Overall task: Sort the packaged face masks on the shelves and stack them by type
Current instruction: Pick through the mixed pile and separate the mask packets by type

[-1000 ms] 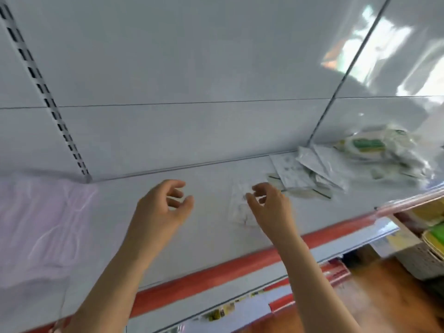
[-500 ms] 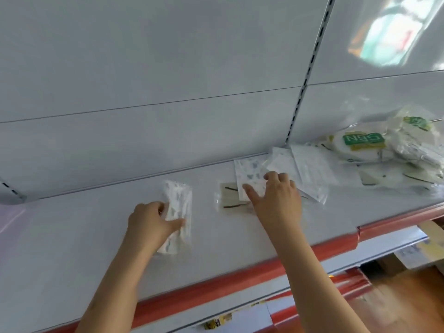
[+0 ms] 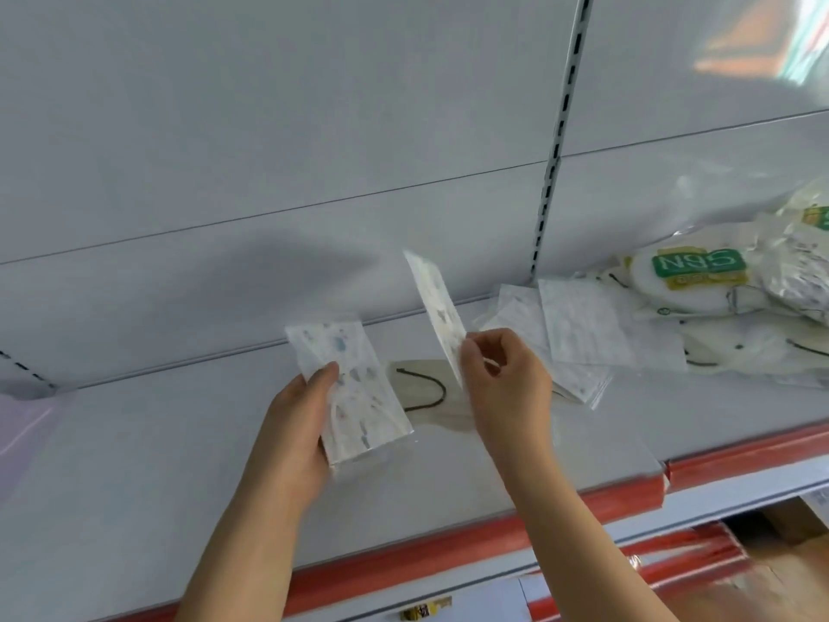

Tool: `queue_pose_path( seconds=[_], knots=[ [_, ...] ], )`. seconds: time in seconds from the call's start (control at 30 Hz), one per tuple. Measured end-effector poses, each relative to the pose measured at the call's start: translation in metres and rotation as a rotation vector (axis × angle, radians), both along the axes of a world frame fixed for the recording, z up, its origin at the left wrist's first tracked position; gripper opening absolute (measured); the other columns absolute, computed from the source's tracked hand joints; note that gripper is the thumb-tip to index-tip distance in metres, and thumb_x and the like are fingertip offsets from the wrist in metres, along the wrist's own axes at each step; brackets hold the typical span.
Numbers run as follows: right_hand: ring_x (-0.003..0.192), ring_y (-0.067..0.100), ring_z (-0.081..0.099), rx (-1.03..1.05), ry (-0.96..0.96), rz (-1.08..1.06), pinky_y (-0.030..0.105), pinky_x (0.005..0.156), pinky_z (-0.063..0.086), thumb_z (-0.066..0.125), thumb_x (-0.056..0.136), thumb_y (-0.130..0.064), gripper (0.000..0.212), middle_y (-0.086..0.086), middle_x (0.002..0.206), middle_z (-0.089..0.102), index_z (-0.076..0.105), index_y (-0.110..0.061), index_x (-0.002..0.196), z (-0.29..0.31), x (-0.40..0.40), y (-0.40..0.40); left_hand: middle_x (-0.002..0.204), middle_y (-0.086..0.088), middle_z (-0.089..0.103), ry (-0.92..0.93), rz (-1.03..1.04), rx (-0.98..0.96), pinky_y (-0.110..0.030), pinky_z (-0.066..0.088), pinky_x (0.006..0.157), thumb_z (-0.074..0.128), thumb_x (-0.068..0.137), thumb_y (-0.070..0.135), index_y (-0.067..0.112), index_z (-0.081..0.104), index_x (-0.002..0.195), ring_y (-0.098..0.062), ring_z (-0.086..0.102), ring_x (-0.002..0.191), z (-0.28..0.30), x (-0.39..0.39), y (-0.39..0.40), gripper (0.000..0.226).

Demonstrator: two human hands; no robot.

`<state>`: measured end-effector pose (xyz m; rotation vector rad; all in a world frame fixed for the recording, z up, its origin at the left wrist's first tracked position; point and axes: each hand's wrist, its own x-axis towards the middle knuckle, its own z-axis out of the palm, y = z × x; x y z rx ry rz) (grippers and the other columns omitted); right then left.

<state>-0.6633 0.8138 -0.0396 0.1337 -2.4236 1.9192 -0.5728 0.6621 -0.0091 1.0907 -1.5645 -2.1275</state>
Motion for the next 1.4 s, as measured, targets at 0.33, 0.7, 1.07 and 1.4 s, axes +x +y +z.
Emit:
queue_pose_path(
  seconds=[0.33, 0.7, 1.07, 1.4],
  knots=[
    [0.123, 0.013, 0.051, 0.56, 0.375, 0.275, 0.039, 0.1, 0.046, 0.045, 0.092, -0.064, 0.048, -0.013, 0.134, 0.058, 0.064, -0.03, 0.121, -0.004, -0.007, 0.01, 0.1, -0.014, 0.077, -0.007, -0.099, 0.084, -0.036, 0.057, 0.07, 0.056, 0.099, 0.008, 0.004, 0.067, 0.12, -0.027, 0.076, 0.083, -0.006, -0.033, 0.006, 0.023],
    [0.067, 0.023, 0.052, 0.113, -0.085, -0.183, 0.035, 0.053, 0.043, 0.058, 0.097, -0.023, 0.028, 0.014, 0.066, 0.06, 0.06, -0.001, 0.08, 0.009, -0.06, 0.08, 0.095, -0.007, 0.079, 0.008, -0.163, 0.114, -0.036, 0.056, 0.071, 0.061, 0.099, 0.01, 0.013, 0.07, 0.11, -0.026, 0.075, 0.088, -0.012, -0.039, -0.002, 0.015],
    [0.08, 0.028, 0.073, -0.667, -0.506, 0.231, 0.032, 0.062, 0.059, 0.065, 0.083, 0.006, 0.038, 0.021, 0.101, 0.072, 0.062, 0.004, 0.121, 0.033, 0.006, 0.04, 0.118, -0.001, 0.076, 0.227, -0.349, 0.268, -0.042, 0.051, 0.1, 0.047, 0.102, 0.05, 0.022, 0.068, 0.124, -0.019, 0.072, 0.111, 0.012, -0.024, 0.013, 0.042],
    [0.089, 0.034, 0.073, -0.454, -0.503, 0.21, 0.045, 0.075, 0.061, 0.075, 0.084, -0.025, 0.035, 0.016, 0.101, 0.075, 0.069, -0.008, 0.114, 0.032, 0.007, 0.035, 0.112, -0.009, 0.077, 0.165, -0.387, 0.023, -0.041, 0.056, 0.096, 0.071, 0.091, 0.012, 0.009, 0.071, 0.12, -0.024, 0.074, 0.104, 0.0, -0.017, 0.004, 0.029]
  ],
)
